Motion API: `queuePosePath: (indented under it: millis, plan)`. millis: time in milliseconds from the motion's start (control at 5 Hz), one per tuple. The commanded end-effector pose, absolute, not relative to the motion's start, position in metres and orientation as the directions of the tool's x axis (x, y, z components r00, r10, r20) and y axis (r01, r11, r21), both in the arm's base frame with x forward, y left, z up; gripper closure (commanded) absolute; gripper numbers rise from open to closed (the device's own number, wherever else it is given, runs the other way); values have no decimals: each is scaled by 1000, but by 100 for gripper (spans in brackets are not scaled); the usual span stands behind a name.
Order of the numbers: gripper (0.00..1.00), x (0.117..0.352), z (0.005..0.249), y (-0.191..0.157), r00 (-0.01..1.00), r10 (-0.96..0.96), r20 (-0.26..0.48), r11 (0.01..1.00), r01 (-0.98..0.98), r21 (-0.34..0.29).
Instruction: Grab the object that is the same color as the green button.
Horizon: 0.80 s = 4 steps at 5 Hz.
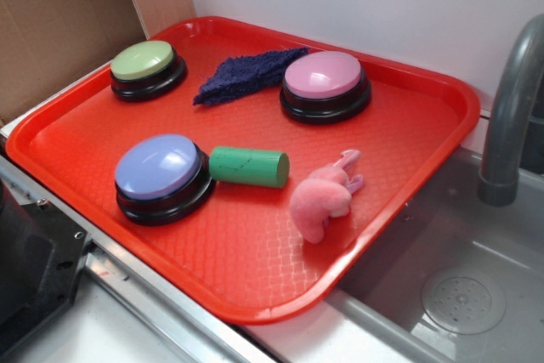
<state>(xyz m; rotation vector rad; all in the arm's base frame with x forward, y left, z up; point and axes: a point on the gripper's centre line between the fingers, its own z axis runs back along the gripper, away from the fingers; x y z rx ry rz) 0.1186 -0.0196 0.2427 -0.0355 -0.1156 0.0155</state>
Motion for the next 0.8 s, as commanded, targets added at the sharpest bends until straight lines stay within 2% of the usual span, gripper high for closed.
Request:
queuePosePath:
  millis: [0, 200, 400, 600]
  plan:
    - [0, 119, 243, -20, 993, 17, 115, 999, -13, -36]
    - [0, 133, 224, -26, 986, -108, 129, 994, 107, 12]
    - [0, 150, 200, -33, 949, -298, 107, 954, 299, 10]
    - [0, 172, 168, -40, 837, -519, 173, 851, 526, 8]
